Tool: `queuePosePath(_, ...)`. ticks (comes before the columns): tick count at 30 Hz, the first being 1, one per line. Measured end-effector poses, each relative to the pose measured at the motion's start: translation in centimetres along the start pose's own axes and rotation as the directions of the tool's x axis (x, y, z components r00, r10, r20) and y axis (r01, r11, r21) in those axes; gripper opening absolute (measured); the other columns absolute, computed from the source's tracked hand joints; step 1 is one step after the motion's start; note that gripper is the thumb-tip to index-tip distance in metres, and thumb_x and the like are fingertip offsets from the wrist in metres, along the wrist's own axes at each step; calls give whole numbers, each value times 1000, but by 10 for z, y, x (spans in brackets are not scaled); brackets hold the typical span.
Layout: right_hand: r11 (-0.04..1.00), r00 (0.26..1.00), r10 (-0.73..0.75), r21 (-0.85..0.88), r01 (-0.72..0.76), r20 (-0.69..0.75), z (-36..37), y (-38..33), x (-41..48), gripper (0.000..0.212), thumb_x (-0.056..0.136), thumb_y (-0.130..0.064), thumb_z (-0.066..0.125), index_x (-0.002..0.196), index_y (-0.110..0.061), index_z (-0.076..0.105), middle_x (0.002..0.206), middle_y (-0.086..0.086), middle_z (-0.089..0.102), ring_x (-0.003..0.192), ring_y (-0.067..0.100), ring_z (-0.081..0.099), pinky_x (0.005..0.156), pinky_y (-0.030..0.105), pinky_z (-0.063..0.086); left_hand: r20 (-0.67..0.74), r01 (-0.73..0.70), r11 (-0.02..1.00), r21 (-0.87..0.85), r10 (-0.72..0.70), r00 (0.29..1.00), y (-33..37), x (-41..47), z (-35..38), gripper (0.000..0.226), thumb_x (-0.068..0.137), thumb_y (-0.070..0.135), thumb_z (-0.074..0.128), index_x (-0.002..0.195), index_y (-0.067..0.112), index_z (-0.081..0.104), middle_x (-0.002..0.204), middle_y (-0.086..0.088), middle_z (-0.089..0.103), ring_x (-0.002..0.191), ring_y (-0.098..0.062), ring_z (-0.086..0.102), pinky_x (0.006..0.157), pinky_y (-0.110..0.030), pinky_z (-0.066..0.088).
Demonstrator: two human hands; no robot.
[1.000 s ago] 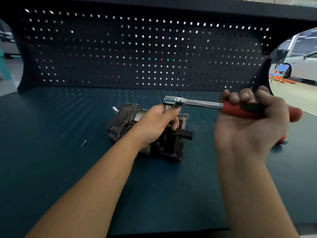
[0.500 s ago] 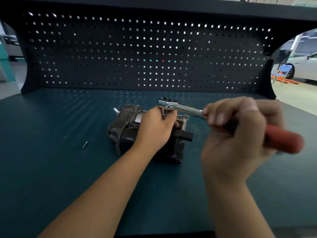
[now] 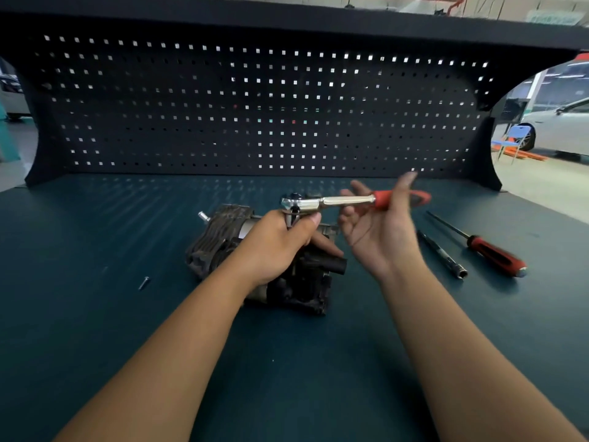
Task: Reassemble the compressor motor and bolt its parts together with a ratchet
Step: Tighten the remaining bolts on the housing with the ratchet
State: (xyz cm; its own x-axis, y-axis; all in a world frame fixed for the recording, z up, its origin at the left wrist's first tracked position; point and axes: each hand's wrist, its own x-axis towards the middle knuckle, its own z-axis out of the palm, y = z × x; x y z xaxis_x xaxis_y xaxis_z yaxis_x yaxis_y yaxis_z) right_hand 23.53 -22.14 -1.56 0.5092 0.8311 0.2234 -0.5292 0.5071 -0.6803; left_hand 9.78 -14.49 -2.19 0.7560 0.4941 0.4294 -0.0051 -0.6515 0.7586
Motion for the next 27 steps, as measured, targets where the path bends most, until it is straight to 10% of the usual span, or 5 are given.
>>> queuePosePath(4,999,984,-2,41,-5,181,-5,7,-1,10,76,-23,63,73,-15,69,80,6,73,54,9,63,55,19,54,-5,4,999,-43,-4,1000,-2,1,0,49,99,31,39,65,44,71,60,22,62,67,3,57,76,-26,44)
queuePosePath(11,895,901,-423,-112,432,100,13,21,-24,17,86,-9,45,71,-4,49,68,10,64,49,25,62,53,30,54,-93,5,981,-192,-23,995,-8,-3,-5,25,75,47,62,88,26,67,77,11,71,75,-1,65,72,-17,50)
queuePosePath(15,584,705,-671,-422,694,230,23,24,-39,22,86,-15,50,69,-26,60,76,9,68,59,32,66,60,33,55,-91,25,880,-475,-77,993,-10,-9,-17,35,64,31,72,95,14,70,95,-15,72,91,-28,67,86,-42,53)
queuePosePath(19,265,512,-724,-498,826,463,28,33,-45,20,86,-18,52,77,-35,56,83,-15,67,66,17,68,61,29,54,-109,-5,876,-482,-55,992,-10,-8,-14,18,67,23,69,83,23,77,81,-1,75,75,-11,69,66,-22,56)
queuePosePath(27,997,997,-74,-16,74,15,15,10,-19,30,101,-25,41,78,-8,50,76,11,73,57,18,69,51,22,54,-102,-5,858,-514,-55,993,-13,-7,-13,16,72,24,64,83,16,72,73,-3,72,72,-14,68,72,-21,56)
